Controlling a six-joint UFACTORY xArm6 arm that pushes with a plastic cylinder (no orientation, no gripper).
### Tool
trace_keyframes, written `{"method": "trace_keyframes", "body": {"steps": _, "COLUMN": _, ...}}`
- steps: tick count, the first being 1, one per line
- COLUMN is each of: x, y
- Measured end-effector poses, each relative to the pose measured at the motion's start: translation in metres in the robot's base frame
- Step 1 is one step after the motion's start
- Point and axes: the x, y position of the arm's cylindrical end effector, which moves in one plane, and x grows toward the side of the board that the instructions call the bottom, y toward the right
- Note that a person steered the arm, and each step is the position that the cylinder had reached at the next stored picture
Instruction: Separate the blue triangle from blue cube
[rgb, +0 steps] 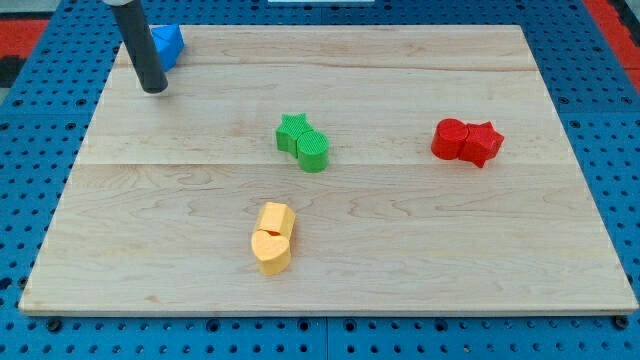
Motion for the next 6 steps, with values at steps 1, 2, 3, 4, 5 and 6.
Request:
{"method": "trace_keyframes", "body": {"steps": 1, "x": 0.001, "y": 0.009}}
{"method": "trace_keyframes", "body": {"steps": 2, "x": 0.001, "y": -0.065}}
{"method": "trace_keyframes", "body": {"steps": 3, "x": -0.001, "y": -0.095}}
{"method": "trace_keyframes", "body": {"steps": 4, "x": -0.029, "y": -0.095}}
{"method": "trace_keyframes", "body": {"steps": 5, "x": -0.046, "y": -0.095}}
{"method": "trace_keyframes", "body": {"steps": 6, "x": -0.047, "y": -0.095}}
